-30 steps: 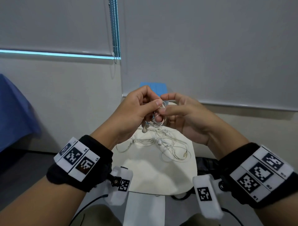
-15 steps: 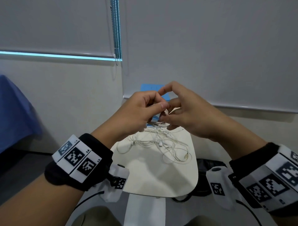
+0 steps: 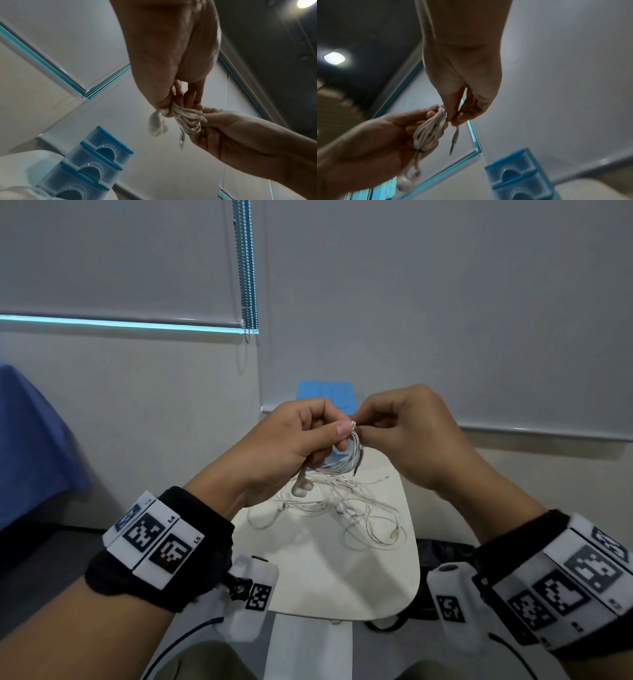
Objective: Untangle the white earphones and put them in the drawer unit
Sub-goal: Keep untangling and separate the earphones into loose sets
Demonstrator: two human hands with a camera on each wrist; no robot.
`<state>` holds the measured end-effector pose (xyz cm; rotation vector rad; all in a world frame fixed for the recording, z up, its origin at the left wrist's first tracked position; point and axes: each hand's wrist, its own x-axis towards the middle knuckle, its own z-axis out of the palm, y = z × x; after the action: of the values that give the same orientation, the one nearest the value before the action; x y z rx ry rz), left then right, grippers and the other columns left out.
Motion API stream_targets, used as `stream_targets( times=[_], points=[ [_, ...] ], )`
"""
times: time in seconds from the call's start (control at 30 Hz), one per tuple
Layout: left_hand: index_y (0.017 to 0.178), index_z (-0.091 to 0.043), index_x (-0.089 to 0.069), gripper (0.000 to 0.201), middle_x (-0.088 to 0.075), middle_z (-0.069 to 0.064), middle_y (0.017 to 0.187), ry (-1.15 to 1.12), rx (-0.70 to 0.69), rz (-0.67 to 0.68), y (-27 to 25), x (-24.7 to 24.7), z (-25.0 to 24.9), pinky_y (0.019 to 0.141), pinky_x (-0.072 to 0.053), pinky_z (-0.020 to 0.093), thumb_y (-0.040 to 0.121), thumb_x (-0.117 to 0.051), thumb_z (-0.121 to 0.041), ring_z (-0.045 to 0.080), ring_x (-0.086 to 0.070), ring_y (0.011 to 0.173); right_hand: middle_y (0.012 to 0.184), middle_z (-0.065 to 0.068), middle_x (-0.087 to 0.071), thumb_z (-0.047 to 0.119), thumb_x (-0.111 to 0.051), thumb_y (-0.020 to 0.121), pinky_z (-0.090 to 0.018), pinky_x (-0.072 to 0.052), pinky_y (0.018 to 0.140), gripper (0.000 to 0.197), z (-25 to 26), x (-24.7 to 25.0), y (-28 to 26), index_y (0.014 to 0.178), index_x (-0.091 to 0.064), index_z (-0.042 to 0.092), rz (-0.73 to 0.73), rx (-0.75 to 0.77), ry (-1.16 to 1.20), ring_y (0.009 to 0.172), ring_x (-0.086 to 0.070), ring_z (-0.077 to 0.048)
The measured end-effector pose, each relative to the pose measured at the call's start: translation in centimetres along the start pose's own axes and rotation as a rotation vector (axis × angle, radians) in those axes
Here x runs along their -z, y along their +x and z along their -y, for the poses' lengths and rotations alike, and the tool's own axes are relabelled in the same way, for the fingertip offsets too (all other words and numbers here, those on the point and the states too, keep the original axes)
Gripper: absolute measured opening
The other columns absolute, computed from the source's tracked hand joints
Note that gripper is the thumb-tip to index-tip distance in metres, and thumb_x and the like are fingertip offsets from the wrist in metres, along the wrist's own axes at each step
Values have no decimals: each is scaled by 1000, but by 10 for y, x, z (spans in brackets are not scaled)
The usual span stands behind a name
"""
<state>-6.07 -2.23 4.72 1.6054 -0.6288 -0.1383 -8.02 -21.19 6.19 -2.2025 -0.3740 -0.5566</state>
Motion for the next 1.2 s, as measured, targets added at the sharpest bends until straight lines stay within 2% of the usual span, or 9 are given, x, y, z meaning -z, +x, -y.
stream_targets(
  times=[0.13,0.27,0.5,0.6,0.7,0.83,0.97,1.07,1.2],
  points=[
    [89,-10,-61,11,-65,7,76,-66,-58,-127,-1,-3,4,53,-32,27,98,-67,-9,9,-40,53,87,-26,-75,-9,-74,84,-27,-58,71,6,5,-9,-5,83,-73,-3,78,-246,608,74,-73,-24],
    [86,-16,-63,13,-67,5,75,-49,-98,-205,0,-2,5,63,-33,43,90,-73,-23,22,-49,62,83,-19,-71,-12,-61,88,-28,-60,67,13,10,-11,-8,94,-65,-1,102,-406,985,74,-71,-26],
    [92,-17,-61,12,-66,-1,77,55,-115,-189,-1,-5,4,71,-42,53,95,-68,-27,23,-59,70,79,-7,-69,-6,-60,91,-32,-40,72,34,9,-15,-9,113,-47,15,133,-461,964,68,-62,-17],
    [103,-16,-65,3,-69,5,83,89,-134,-106,-5,-3,5,70,-48,43,103,-62,-15,23,-57,77,78,-7,-62,-2,-61,84,-36,-40,79,41,10,-10,-10,118,-44,12,231,-466,1052,69,-60,-17],
    [105,-14,-71,7,-66,26,103,164,-136,-62,-10,0,3,66,-51,40,100,-66,-14,15,-60,73,88,-11,-66,4,-72,76,-32,-42,72,47,10,-7,-13,115,-47,14,306,-377,882,77,-63,-21],
    [93,-15,-73,11,-69,19,93,285,-80,-125,-10,5,6,62,-52,53,101,-67,-20,17,-57,70,89,-26,-69,-5,-74,88,-40,-57,75,39,7,-4,-15,115,-52,13,273,-193,436,76,-64,-37],
    [87,-17,-70,17,-64,0,78,350,21,-177,-8,7,11,56,-49,43,99,-69,-29,16,-55,61,78,0,-77,-2,-65,94,-42,-63,75,27,7,0,-14,105,-61,23,246,0,-39,70,-74,-17],
    [89,-4,-67,21,-57,-4,65,283,88,-119,-6,6,15,58,-46,33,101,-67,-20,15,-48,54,77,9,-74,11,-68,94,-39,-57,74,19,2,-2,-12,99,-67,29,192,136,-341,72,-67,-8],
    [90,-1,-60,18,-56,1,66,-4,171,-63,-4,-1,16,49,-35,19,103,-60,-12,9,-34,48,69,8,-69,11,-72,88,-36,-52,67,13,-8,-13,-13,84,-73,24,11,189,-309,68,-62,-12]
  ],
)
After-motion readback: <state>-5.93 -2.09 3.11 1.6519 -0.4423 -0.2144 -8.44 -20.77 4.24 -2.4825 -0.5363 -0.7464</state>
